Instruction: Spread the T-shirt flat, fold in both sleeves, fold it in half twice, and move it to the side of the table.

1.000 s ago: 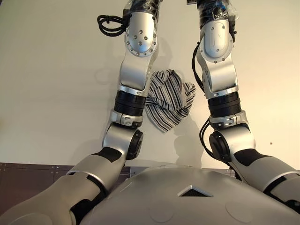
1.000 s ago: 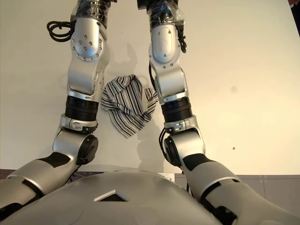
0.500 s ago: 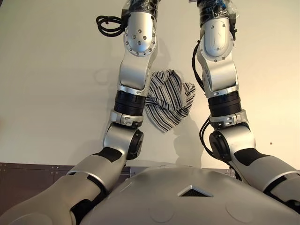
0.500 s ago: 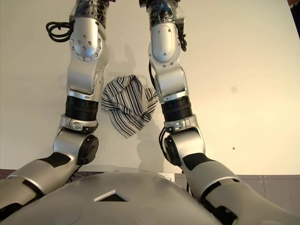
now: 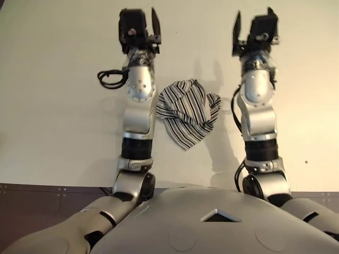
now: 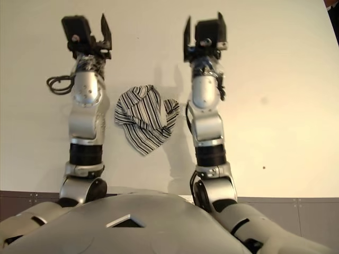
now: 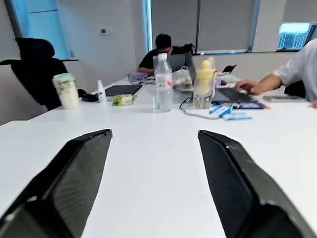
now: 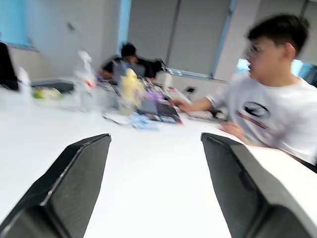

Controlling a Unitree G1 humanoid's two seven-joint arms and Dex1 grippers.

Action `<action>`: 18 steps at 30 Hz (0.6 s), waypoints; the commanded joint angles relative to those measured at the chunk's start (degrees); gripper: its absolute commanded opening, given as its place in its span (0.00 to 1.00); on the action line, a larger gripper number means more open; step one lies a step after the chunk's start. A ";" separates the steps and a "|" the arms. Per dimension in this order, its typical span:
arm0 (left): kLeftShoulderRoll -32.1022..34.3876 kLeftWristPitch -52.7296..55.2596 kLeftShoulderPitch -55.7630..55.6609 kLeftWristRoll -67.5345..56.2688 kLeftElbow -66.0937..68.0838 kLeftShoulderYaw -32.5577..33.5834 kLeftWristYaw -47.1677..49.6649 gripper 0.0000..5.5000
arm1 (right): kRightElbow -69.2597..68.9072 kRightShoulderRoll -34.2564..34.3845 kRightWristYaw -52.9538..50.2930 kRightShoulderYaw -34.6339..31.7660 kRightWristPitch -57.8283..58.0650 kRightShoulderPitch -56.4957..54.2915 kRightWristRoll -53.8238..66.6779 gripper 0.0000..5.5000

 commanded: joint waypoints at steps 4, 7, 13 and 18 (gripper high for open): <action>-1.68 8.10 9.08 -0.87 -11.61 -0.49 0.00 0.58 | -10.46 -0.25 2.97 1.87 6.84 5.49 -0.02 0.61; -2.80 9.48 9.91 -1.23 -12.15 0.53 1.42 0.58 | -12.06 -0.91 4.52 0.94 8.96 7.05 1.05 0.61; -1.94 8.89 9.86 -1.01 -12.23 -1.96 0.70 0.58 | -12.11 -2.83 9.26 3.37 8.44 6.34 1.62 0.61; 0.00 10.44 7.50 -16.00 -12.46 6.04 -9.11 0.58 | -11.78 -8.35 25.73 2.21 12.89 5.20 13.38 0.61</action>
